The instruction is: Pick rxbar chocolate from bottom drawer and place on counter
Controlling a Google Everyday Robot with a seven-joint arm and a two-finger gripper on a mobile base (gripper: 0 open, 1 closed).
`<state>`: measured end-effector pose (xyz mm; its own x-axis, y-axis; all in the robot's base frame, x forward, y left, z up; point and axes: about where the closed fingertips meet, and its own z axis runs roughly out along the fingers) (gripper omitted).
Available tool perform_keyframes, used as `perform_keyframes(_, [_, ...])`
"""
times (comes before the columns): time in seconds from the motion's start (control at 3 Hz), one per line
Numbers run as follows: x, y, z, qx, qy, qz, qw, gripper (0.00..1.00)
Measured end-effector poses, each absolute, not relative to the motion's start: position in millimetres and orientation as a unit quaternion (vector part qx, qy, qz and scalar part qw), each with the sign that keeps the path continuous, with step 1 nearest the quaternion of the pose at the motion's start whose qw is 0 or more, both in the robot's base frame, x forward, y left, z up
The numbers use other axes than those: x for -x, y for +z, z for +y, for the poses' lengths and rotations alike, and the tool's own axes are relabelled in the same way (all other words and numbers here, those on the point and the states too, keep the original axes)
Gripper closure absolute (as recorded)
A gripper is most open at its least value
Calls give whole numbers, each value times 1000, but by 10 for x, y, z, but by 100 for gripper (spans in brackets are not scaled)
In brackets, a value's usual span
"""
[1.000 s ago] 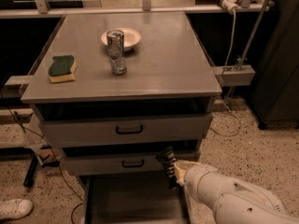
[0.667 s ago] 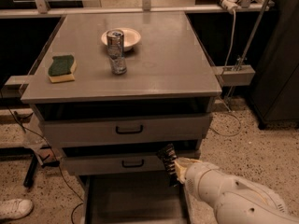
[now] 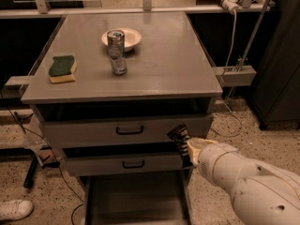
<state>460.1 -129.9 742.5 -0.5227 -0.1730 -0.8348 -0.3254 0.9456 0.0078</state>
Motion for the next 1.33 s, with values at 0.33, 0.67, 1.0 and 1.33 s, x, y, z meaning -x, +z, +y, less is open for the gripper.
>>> perform_keyframes(0.33, [-4602,7429,-1299,143,81,869,467,100])
perform_keyframes(0.67, [-4625,7738,-1367,150,62,854,494,100])
perform_keyframes(1.0, [-4647,8025,-1472,156,41,844,512,100])
perform_keyframes(1.33, [-4723,8320,-1571,165,21,833,528,100])
